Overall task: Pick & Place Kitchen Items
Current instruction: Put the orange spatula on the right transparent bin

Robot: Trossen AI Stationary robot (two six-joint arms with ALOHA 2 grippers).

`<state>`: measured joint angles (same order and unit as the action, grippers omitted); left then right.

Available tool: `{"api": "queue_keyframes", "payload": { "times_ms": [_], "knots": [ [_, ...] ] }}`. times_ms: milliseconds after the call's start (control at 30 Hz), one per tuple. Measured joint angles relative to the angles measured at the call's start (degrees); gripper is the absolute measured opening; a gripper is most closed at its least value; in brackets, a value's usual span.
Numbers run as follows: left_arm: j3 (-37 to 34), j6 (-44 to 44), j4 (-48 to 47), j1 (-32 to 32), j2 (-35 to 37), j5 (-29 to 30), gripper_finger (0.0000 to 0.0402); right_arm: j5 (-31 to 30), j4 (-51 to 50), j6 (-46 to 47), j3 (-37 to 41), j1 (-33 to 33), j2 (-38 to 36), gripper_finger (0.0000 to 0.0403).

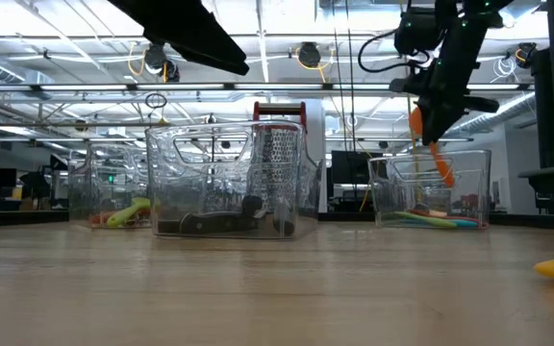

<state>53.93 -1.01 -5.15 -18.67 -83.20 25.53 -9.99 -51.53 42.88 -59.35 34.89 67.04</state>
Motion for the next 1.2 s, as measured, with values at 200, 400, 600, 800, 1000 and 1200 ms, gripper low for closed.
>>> {"api": "queue_keyframes", "payload": {
  "times_ms": [200,400,600,800,1000,1200],
  "knots": [
    [0.0,-1.7,-0.2,-1.0,0.0,0.0,0.034,2.8,0.5,1.5,0.0,1.2,1.2,0.0008],
    [0.0,-1.8,-1.8,-1.4,0.0,0.0,0.034,4.2,0.1,2.1,0.2,1.5,5.1,0.0008],
    [0.0,-0.4,-2.5,-1.5,0.0,-0.1,0.034,4.3,-0.1,2.1,1.0,1.5,9.9,0.0008],
    [0.0,-0.4,-2.4,-2.1,0.0,-0.1,0.034,4.3,-0.3,1.9,1.0,1.5,13.2,0.0008],
    [0.0,-0.1,-2.4,-2.4,0.0,-0.1,0.034,5.6,-0.2,1.7,1.0,1.5,15.4,0.0008],
    [0.0,0.0,-2.4,-2.4,0.0,-0.1,0.034,5.6,0.2,1.4,1.1,1.6,17.4,0.0024]
  ]
}}
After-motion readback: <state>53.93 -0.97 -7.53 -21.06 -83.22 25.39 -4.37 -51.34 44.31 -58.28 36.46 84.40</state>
